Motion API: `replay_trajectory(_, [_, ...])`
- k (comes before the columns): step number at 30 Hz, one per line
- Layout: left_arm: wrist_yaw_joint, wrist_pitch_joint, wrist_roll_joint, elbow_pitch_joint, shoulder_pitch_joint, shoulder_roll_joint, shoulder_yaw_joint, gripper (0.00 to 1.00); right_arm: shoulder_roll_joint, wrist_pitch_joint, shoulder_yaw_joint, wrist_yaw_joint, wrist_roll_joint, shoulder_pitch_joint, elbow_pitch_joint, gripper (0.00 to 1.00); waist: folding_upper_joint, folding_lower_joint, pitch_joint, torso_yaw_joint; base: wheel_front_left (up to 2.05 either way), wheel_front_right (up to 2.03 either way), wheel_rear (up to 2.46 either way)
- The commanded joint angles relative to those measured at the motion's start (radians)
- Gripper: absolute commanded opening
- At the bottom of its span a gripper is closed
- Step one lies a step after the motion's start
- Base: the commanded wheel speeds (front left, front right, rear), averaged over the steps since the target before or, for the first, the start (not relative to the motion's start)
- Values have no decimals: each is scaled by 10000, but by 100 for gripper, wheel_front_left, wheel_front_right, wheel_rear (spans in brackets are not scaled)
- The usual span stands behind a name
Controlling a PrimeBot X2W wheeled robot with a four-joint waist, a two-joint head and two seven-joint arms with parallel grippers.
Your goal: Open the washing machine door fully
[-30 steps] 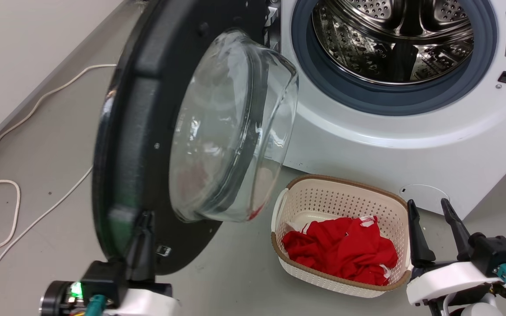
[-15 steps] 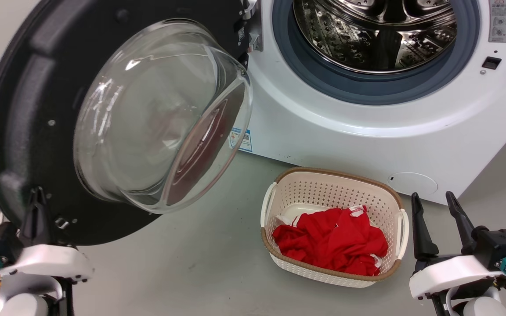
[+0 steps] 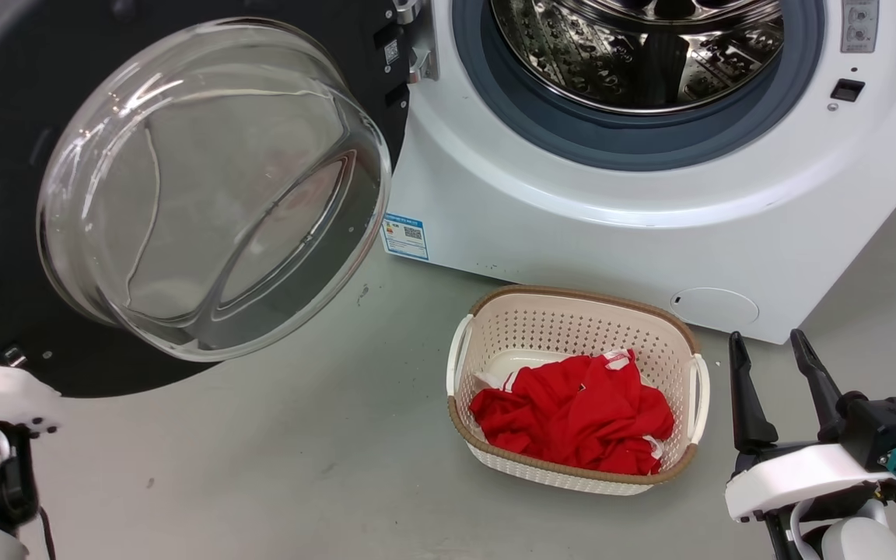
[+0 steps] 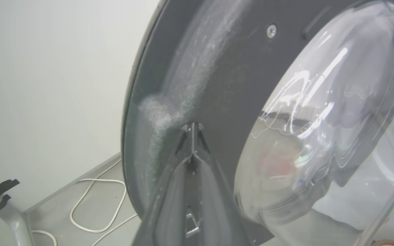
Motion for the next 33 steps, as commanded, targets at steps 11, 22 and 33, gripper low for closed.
replay_trajectory(11, [-92, -85, 480, 133, 203, -251, 518, 0, 11, -71, 46, -7, 55, -71, 98, 100, 0, 0, -191, -307, 0, 0, 0])
replay_trajectory(22, [80, -79, 1973, -2780, 2563, -1874, 62, 14, 10, -139, 232, -7, -34, 186, 25, 100, 0, 0, -843, -973, 0, 0, 0])
replay_trajectory(33, [-361, -70, 2832, -3255, 2427, -2990, -1087, 100, 11, -138, 426, -7, -87, 357, -375, 100, 0, 0, -1147, -2094, 0, 0, 0])
